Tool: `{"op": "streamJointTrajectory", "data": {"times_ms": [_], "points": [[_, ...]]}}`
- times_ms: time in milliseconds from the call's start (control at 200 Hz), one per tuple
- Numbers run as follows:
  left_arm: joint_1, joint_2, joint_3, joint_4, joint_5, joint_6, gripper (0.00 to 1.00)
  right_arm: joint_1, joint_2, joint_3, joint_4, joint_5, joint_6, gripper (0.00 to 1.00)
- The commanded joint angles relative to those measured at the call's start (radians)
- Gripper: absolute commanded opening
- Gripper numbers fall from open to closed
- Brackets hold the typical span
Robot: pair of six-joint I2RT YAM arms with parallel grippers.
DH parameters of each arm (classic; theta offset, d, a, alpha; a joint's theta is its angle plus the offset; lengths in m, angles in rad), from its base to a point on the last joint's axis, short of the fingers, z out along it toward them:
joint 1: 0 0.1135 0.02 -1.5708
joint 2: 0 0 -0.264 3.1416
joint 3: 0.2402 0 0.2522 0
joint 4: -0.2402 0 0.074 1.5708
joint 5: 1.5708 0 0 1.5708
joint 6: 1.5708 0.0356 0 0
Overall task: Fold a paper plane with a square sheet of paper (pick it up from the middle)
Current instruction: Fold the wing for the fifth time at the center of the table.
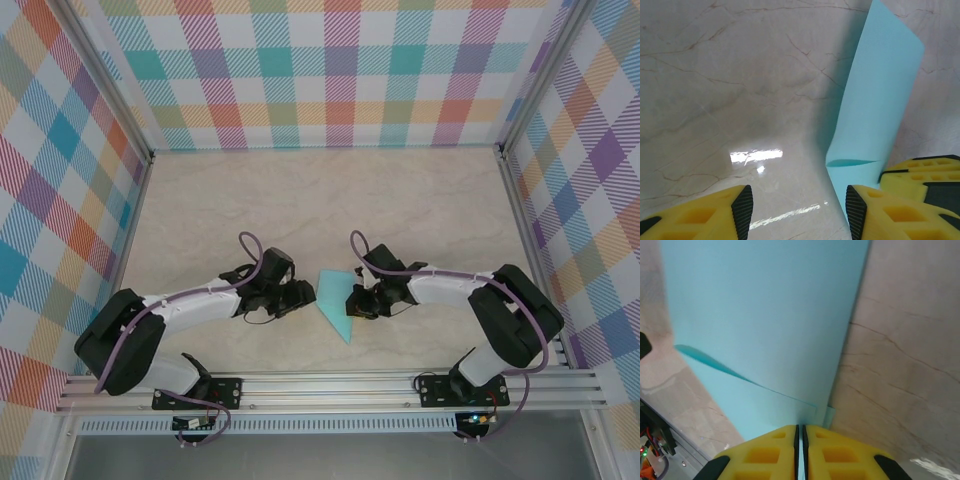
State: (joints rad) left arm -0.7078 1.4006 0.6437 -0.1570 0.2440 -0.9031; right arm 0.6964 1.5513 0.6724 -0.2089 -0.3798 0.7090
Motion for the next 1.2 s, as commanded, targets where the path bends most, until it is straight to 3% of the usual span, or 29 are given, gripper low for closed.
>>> {"op": "streamJointTrajectory", "data": {"times_ms": [0,470,745,1075,1200], "points": [[-0.014,0.026,0.038,0.021,0.015,-0.013,0.56,-0.015,0.013,-0.028,0.045,-0.031,-0.026,0.13],[-0.078,0.16,0.103,0.125,0.05,-0.045,0.57,-0.029,0.058,-0.06,0.099,-0.049,-0.021,0.13],[-0.087,0.205,0.097,0.225,0.097,-0.062,0.38,-0.031,0.055,-0.054,0.066,-0.019,-0.04,0.15],[-0.096,0.175,0.073,0.22,0.052,-0.069,0.15,-0.031,0.03,-0.034,0.058,-0.002,-0.072,0.17],[-0.108,0.169,0.078,0.19,0.017,-0.074,0.11,-0.031,-0.044,-0.033,0.03,0.022,-0.076,0.2]]}}
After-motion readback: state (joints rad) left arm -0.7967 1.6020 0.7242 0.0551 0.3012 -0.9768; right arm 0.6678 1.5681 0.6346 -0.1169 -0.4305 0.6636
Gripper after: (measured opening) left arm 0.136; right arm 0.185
